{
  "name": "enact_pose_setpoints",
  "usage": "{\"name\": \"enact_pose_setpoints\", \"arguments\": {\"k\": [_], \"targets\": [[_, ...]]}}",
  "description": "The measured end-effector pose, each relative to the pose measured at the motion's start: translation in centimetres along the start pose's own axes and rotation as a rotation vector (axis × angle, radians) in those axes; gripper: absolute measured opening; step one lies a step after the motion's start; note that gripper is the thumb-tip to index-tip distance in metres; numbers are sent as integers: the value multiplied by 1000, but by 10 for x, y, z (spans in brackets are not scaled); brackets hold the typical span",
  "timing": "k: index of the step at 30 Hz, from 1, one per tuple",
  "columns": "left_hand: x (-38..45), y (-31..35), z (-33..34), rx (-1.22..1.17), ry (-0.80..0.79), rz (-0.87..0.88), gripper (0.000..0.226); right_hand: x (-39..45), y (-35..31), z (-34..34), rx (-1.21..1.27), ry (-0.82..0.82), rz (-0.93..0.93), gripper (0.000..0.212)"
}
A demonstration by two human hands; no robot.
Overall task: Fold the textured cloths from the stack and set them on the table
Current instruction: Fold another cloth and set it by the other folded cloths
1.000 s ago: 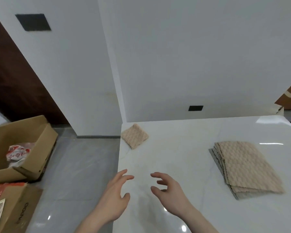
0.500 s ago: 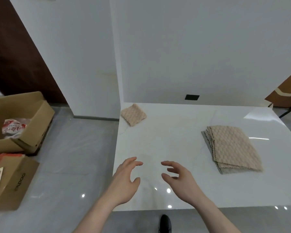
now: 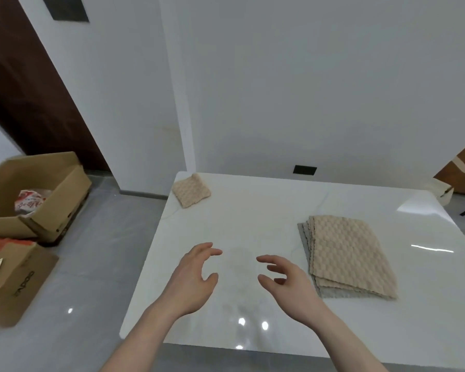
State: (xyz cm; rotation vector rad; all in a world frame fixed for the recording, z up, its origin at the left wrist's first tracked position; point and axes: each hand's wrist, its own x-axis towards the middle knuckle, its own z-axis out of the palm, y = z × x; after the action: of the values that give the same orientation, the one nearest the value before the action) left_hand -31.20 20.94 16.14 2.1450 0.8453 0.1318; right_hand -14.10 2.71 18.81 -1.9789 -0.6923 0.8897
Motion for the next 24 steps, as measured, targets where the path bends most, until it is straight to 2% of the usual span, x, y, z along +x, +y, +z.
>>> {"name": "enact_pose_setpoints", "arguments": {"k": [5, 9, 24], "targets": [[-3, 66, 76, 0, -15, -21, 48, -9, 56, -91, -32, -10, 4, 30], [-12, 103, 118, 21, -76, -16, 48, -15, 91, -137, -38, 18, 9, 29], [-25, 108, 151, 41, -155, 32, 48, -69, 126, -159, -37, 135, 41, 32]]}}
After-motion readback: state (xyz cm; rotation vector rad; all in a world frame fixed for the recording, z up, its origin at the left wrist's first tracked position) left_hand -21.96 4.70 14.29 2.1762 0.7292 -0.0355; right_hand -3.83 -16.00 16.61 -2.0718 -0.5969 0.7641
